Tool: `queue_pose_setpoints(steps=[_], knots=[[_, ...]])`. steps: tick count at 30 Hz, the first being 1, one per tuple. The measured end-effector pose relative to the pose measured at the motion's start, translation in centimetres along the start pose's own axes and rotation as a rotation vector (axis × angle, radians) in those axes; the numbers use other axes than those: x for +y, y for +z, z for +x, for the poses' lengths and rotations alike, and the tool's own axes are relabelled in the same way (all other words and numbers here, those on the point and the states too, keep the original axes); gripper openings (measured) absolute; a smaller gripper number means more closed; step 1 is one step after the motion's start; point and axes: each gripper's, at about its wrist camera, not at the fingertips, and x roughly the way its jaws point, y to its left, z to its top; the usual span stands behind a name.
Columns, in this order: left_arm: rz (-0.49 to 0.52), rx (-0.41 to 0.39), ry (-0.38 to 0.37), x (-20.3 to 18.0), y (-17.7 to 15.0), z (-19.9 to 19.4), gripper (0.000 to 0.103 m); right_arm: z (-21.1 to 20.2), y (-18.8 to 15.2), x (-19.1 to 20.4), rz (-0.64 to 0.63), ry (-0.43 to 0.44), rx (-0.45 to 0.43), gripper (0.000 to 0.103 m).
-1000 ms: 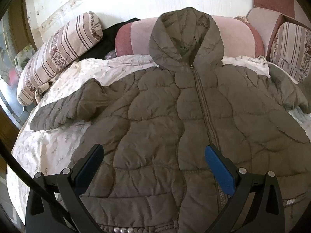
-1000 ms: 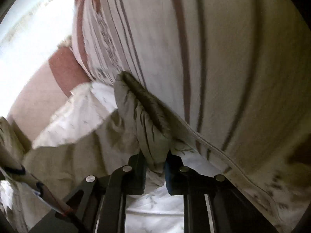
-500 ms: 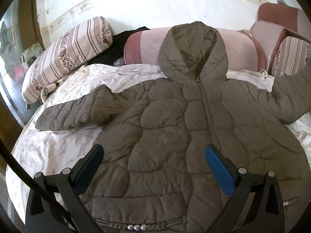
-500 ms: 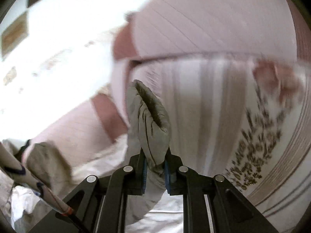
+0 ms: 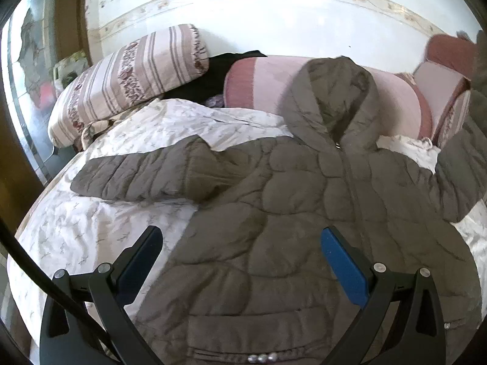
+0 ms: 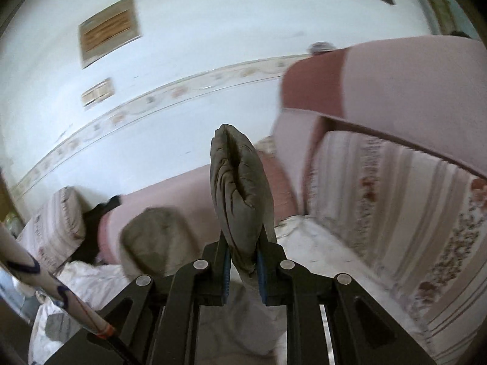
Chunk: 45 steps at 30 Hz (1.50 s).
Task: Fold large clothes
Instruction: 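Fold the held sleeve across the jacket body with the right gripper, release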
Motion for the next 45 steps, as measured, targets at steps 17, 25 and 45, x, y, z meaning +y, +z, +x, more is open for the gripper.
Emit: queue_pose_setpoints(steps=[17, 25, 45], knots=[[-0.104, 0.036, 0.02, 4.5, 0.6, 0.4, 0.103, 8.9, -15.6, 18.4, -0.141, 0.301, 0.323, 0.015], [-0.108, 0.055, 0.011, 3.5, 1.0, 1.3, 0.103, 14.2, -24.7, 21.6, -0.172, 0.381, 0.535, 0.027], [-0.036, 0.282, 0.046, 0.1, 1.4, 13.6, 0.103, 20.0, -26.1, 5.6, -0.127, -0.105, 0.534, 0.048]])
